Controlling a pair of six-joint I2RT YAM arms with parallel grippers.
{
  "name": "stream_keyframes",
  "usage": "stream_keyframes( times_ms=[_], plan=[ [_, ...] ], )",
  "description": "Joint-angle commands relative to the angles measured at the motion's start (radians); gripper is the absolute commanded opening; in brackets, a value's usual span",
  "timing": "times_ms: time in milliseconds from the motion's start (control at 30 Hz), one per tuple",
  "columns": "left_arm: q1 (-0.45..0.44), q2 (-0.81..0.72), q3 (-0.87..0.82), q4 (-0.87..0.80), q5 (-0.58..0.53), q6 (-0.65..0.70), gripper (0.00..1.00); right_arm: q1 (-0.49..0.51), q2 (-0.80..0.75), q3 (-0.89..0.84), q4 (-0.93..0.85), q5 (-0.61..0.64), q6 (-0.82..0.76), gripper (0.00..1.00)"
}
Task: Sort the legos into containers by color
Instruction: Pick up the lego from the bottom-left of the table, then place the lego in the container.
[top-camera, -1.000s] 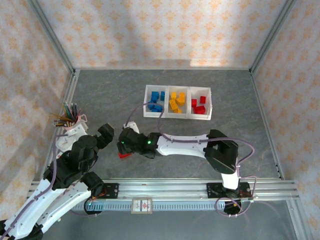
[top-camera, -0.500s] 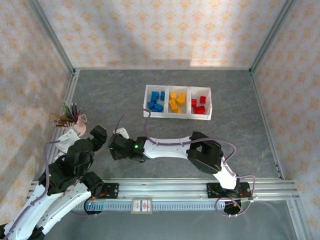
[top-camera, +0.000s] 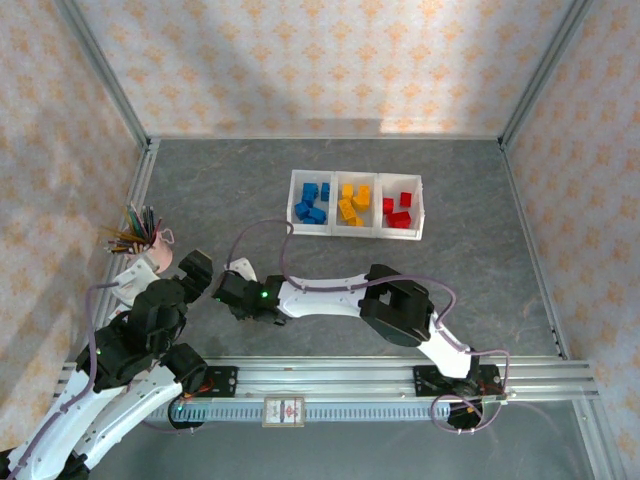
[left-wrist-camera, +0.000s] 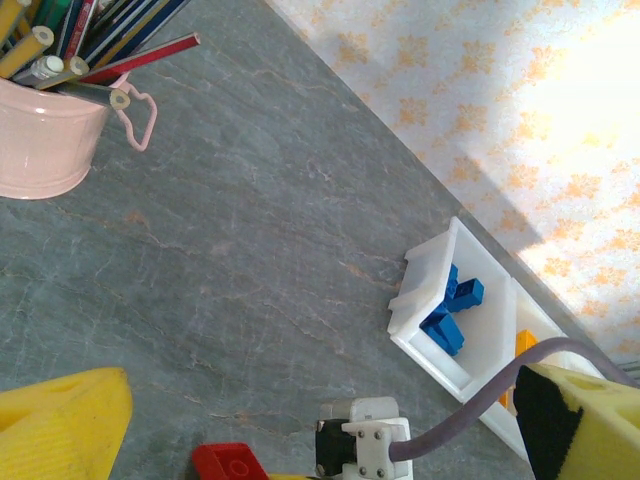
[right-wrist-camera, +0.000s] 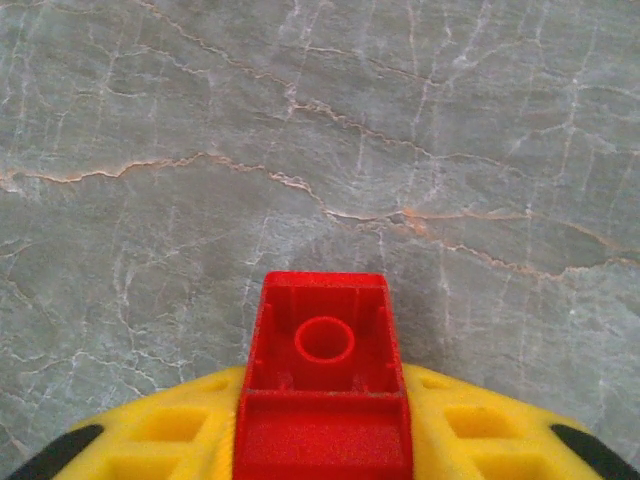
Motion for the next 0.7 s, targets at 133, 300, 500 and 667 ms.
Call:
stream_keyframes(
  times_ms=[133, 300, 500, 667],
  plan=[
    [0.005, -0.005, 0.002, 0.014, -0.009, 0.017, 0.99, 0.000, -0.053, -0.002, -0.028, 0.072, -0.009, 0.29],
    [0.005, 0.006, 0.001, 0.041, 0.004, 0.033, 0.99, -0.020, -0.158, -0.082, 0.004, 0.076, -0.001, 0.27],
    [0.004, 0.049, -0.004, 0.117, 0.047, 0.082, 0.99, -0.075, -0.337, -0.257, 0.066, 0.072, 0.032, 0.26],
    [0.006, 0.122, -0.020, 0.239, 0.118, 0.147, 0.99, -0.154, -0.516, -0.415, 0.065, 0.134, 0.060, 0.26]
  ],
)
